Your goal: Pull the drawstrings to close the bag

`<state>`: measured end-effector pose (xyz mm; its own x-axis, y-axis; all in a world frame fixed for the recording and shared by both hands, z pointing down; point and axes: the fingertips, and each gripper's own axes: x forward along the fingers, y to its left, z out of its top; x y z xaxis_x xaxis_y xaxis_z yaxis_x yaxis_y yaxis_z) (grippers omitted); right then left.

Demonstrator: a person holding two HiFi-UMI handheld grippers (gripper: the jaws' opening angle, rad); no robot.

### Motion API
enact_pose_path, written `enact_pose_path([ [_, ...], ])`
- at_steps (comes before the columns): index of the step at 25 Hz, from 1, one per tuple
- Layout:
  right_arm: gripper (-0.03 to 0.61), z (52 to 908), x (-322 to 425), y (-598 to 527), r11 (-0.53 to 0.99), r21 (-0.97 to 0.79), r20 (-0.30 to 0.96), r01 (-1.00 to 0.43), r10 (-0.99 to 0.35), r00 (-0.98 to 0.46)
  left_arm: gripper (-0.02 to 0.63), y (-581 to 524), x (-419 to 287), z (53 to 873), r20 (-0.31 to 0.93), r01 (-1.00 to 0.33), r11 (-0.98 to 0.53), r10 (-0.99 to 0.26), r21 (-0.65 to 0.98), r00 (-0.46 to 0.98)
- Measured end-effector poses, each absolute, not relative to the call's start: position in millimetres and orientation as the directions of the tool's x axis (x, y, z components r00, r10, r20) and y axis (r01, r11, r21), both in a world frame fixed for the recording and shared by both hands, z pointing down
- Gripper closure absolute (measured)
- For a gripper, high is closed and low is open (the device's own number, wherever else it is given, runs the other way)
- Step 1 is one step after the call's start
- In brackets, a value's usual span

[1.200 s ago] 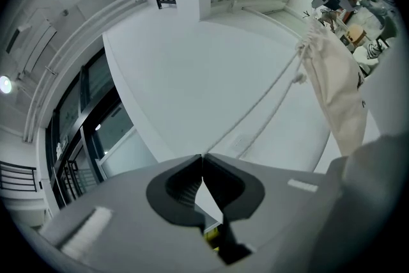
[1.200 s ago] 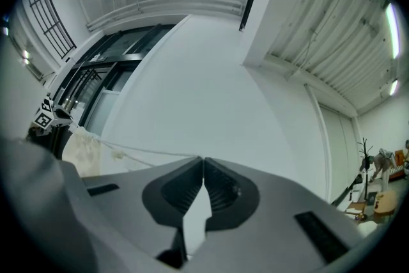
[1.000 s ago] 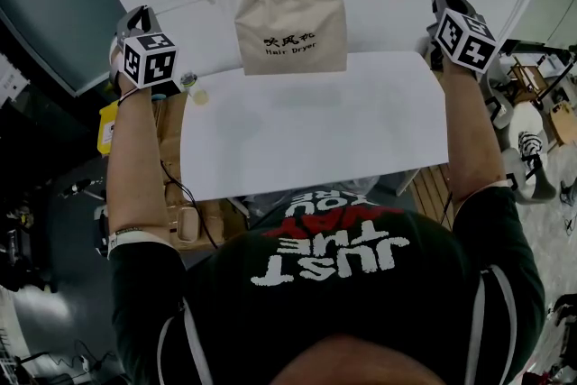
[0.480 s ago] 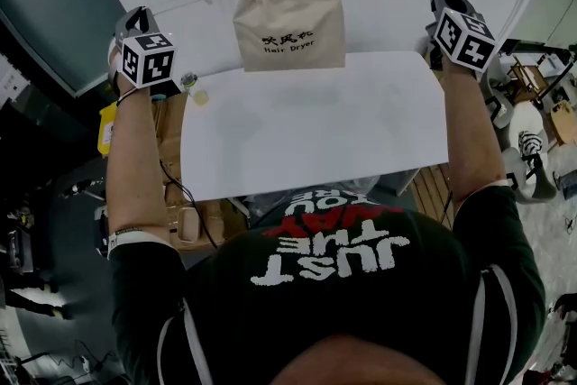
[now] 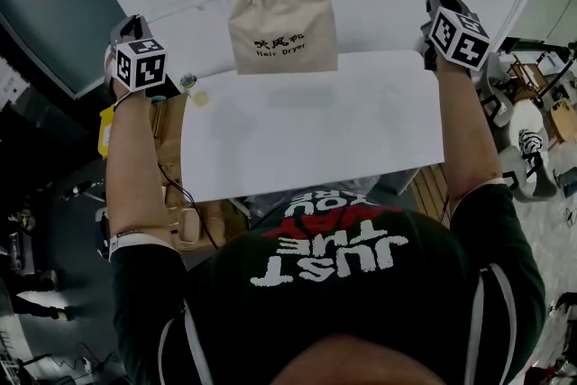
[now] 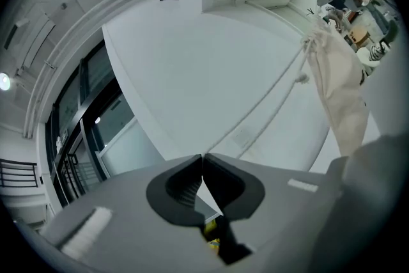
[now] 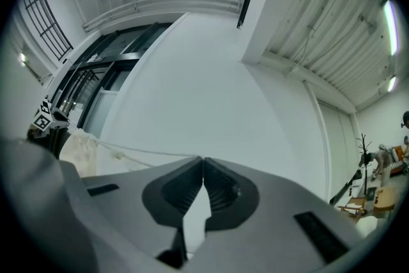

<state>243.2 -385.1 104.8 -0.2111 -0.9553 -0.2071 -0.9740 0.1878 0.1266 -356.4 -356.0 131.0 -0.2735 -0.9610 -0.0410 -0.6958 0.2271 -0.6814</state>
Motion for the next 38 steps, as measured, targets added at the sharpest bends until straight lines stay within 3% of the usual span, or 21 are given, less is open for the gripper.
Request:
enact_pose_path([
  [38,0.568,106,257,-405,0.17,0.119,-0.164,-0.978,-0.968,-0.189,0.6,-384,-369,160,0.017,-0.669,0.168,-0.965,-0.724,-0.261],
])
